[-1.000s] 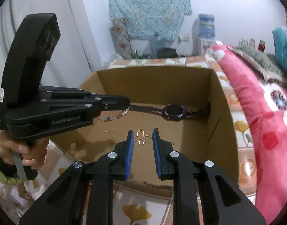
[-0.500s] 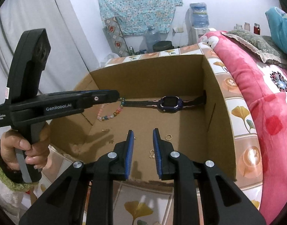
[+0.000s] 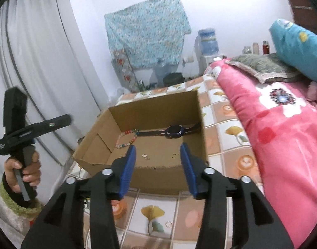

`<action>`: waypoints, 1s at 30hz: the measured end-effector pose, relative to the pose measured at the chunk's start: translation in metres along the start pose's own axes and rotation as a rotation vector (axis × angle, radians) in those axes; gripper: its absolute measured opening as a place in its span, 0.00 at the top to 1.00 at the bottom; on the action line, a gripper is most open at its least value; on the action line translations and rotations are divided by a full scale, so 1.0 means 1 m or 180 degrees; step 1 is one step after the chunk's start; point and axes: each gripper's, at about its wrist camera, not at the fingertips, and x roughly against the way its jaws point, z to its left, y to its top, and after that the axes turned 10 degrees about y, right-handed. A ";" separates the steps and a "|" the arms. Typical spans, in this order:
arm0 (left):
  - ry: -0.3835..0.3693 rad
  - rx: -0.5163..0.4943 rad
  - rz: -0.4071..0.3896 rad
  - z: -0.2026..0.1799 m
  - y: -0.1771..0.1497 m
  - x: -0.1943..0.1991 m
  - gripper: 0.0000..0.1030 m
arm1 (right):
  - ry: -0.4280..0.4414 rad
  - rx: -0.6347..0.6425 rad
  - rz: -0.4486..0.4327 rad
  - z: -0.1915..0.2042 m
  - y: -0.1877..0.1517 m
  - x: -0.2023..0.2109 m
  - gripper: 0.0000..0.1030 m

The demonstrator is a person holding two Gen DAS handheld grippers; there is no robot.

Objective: Organize jewelry
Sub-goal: 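Withdraw both tools from the box toward the table, then move the open right gripper over the small gold ring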

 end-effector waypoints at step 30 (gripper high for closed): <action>0.1100 -0.0299 0.1502 -0.036 -0.183 -0.054 0.15 | -0.0625 -0.0157 0.1133 0.001 -0.103 -0.044 0.51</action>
